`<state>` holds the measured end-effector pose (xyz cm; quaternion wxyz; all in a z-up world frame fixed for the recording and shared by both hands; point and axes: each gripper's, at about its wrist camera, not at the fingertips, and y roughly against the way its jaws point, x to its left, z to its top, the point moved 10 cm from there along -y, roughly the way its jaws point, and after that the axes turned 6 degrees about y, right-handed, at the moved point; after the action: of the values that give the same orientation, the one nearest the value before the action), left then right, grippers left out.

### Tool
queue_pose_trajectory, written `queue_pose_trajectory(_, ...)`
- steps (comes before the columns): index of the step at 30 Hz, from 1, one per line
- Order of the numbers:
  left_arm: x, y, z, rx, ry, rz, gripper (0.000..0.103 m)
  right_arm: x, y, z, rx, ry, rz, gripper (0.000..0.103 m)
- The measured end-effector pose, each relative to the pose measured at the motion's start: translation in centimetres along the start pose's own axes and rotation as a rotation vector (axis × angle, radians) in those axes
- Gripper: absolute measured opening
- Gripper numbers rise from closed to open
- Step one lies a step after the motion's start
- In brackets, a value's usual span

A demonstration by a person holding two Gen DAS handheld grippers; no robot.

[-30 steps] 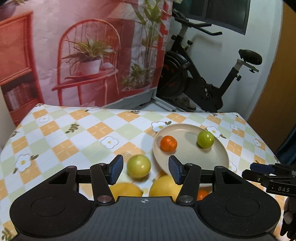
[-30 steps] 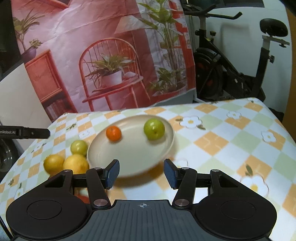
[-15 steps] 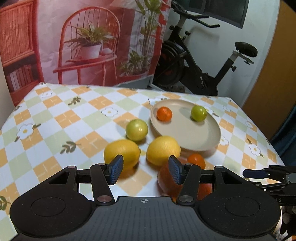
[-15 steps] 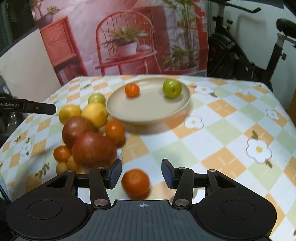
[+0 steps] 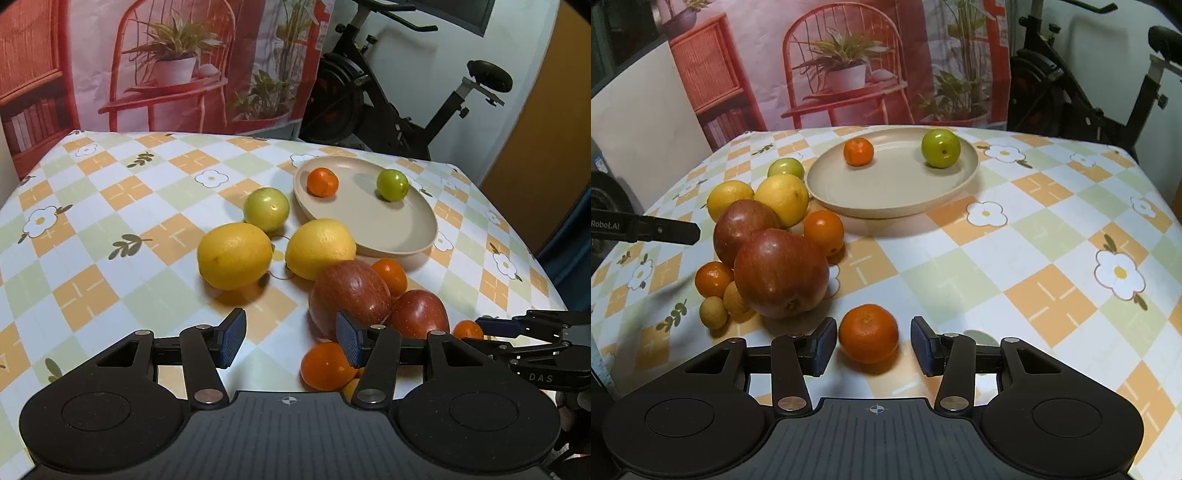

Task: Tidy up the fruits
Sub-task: 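Grasp another tangerine with the right gripper while the left tool returns to the pile, then close the left gripper on a tangerine beside the red apples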

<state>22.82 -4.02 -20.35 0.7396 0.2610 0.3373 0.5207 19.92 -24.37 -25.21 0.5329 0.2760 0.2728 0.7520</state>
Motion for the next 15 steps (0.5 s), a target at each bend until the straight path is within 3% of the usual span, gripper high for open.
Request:
queue_pose_trajectory(3, -0.2, -0.4, -0.4, 0.026, -0.002, -0.02, 0.056, 0.2, -0.1, 0.0, 0.004, 0.002, 0.01, 0.034)
queue_pose_trajectory(15, -0.4, -1.9, -2.4, 0.112, 0.05, -0.088, 0.056, 0.2, -0.1, 0.0, 0.001, 0.0, 0.011, 0.033)
